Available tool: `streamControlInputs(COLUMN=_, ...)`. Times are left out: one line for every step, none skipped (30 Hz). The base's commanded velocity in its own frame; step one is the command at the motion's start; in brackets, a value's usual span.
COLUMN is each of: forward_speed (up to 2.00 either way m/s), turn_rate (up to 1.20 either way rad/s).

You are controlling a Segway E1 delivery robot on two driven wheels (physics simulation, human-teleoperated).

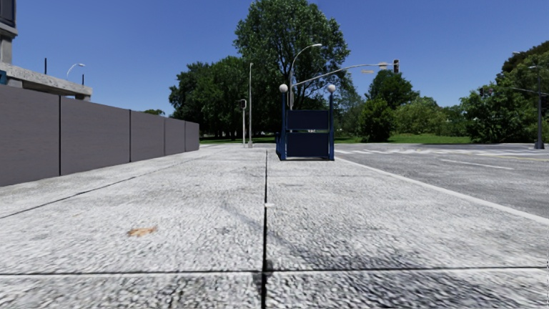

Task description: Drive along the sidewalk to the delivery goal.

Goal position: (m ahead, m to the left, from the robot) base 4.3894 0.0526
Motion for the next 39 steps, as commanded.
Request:
streamControlInputs(forward_speed=1.89, turn_rate=0.0)
streamControlInputs(forward_speed=1.89, turn_rate=0.05)
streamControlInputs(forward_speed=1.89, turn_rate=0.27)
streamControlInputs(forward_speed=1.89, turn_rate=0.47)
streamControlInputs(forward_speed=1.89, turn_rate=0.47)
streamControlInputs(forward_speed=1.89, turn_rate=0.69)
streamControlInputs(forward_speed=1.89, turn_rate=0.8)
streamControlInputs(forward_speed=1.89, turn_rate=0.82)
streamControlInputs(forward_speed=1.89, turn_rate=0.82)
streamControlInputs(forward_speed=1.89, turn_rate=0.29)
streamControlInputs(forward_speed=1.89, turn_rate=0.0)
streamControlInputs(forward_speed=1.89, turn_rate=0.0)
streamControlInputs(forward_speed=1.89, turn_rate=0.0)
streamControlInputs(forward_speed=1.89, turn_rate=0.0)
streamControlInputs(forward_speed=1.89, turn_rate=0.0)
streamControlInputs(forward_speed=1.89, turn_rate=0.0)
streamControlInputs(forward_speed=1.89, turn_rate=0.0)
streamControlInputs(forward_speed=1.89, turn_rate=0.0)
streamControlInputs(forward_speed=1.89, turn_rate=0.0)
streamControlInputs(forward_speed=1.89, turn_rate=0.0)
streamControlInputs(forward_speed=1.89, turn_rate=0.0)
streamControlInputs(forward_speed=1.89, turn_rate=0.0)
streamControlInputs(forward_speed=1.89, turn_rate=0.0)
streamControlInputs(forward_speed=1.89, turn_rate=0.0)
streamControlInputs(forward_speed=1.89, turn_rate=0.0)
streamControlInputs(forward_speed=1.89, turn_rate=0.0)
streamControlInputs(forward_speed=1.89, turn_rate=0.0)
streamControlInputs(forward_speed=1.89, turn_rate=0.0)
streamControlInputs(forward_speed=1.89, turn_rate=0.0)
streamControlInputs(forward_speed=1.89, turn_rate=0.0)
streamControlInputs(forward_speed=1.89, turn_rate=0.0)
streamControlInputs(forward_speed=1.89, turn_rate=0.0)
streamControlInputs(forward_speed=1.89, turn_rate=0.0)
streamControlInputs(forward_speed=1.89, turn_rate=0.0)
streamControlInputs(forward_speed=1.89, turn_rate=0.0)
streamControlInputs(forward_speed=1.89, turn_rate=0.0)
streamControlInputs(forward_speed=1.89, turn_rate=0.0)
streamControlInputs(forward_speed=1.89, turn_rate=0.0)
streamControlInputs(forward_speed=1.89, turn_rate=0.0)
